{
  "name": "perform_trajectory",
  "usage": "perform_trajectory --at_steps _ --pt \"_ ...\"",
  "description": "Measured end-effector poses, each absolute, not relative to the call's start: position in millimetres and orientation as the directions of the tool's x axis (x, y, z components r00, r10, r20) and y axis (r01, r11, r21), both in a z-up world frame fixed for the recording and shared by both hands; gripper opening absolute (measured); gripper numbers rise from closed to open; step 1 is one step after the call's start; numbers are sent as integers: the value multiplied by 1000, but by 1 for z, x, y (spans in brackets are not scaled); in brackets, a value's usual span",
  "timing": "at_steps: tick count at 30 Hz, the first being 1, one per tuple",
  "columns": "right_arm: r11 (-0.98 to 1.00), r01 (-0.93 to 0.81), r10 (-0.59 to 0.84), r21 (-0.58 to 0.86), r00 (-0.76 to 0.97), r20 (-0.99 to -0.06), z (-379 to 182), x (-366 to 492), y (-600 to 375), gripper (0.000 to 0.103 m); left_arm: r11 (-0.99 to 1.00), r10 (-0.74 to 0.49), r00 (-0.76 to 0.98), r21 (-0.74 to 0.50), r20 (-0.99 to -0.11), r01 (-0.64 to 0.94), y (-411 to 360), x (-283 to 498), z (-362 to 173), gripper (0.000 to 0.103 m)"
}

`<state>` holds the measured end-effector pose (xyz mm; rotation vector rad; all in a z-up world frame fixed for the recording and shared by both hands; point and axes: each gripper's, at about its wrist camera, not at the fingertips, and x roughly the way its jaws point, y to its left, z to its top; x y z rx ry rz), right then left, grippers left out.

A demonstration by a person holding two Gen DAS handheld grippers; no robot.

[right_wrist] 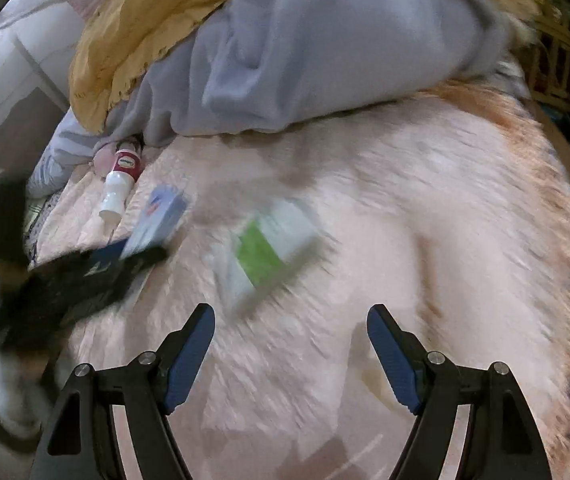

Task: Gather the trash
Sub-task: 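Grasp the white medicine box with the left tool while the right tool grasps the green-white packet, then carry the medicine box and green-white packet over the bucket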

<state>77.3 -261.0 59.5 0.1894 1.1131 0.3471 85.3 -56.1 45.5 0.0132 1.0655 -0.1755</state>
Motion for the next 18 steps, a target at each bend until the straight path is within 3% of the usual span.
perform_trajectory --at_steps 8,11,15,18 --pt "952 -224 285 207 411 -866 49 119 -201 76 983 -175 495 -125 -851 133 -30 53 47 48" --pt "959 -258 221 114 436 -872 45 116 -189 50 981 -191 490 -147 -850 128 -32 49 45 48" --pt "951 -298 218 81 460 -861 48 98 -194 38 978 -206 495 -166 -844 124 -38 47 46 48" --pt "947 -302 251 111 476 -843 64 79 -210 36 978 -209 503 -171 -839 121 -43 42 51 48"
